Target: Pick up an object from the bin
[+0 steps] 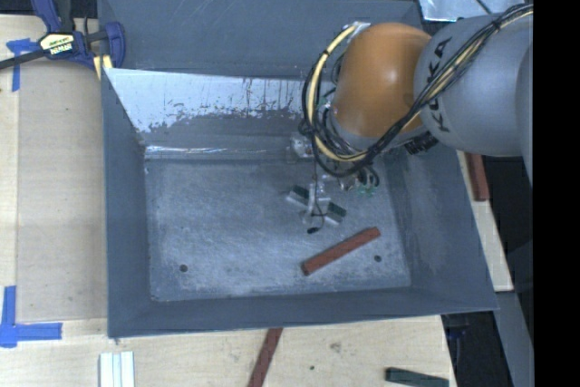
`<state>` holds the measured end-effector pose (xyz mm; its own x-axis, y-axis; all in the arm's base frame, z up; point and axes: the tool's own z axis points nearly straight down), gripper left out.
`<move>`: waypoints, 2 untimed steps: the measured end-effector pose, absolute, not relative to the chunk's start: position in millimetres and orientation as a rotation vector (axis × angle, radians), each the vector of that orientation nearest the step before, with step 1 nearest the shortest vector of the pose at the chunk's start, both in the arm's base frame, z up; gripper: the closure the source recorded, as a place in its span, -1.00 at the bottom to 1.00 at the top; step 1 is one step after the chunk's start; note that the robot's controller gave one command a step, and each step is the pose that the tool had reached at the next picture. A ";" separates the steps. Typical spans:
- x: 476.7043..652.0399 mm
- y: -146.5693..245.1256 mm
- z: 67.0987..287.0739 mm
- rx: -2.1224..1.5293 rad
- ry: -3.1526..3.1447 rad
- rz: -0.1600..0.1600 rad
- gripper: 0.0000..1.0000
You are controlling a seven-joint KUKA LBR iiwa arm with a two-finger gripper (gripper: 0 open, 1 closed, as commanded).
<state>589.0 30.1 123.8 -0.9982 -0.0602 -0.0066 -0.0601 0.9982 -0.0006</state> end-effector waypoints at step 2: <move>606.9 1.7 71.1 -0.408 3.108 0.000 1.00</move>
Offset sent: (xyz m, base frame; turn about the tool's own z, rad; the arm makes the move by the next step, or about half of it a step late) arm 0.0000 0.0000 0.0000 0.0000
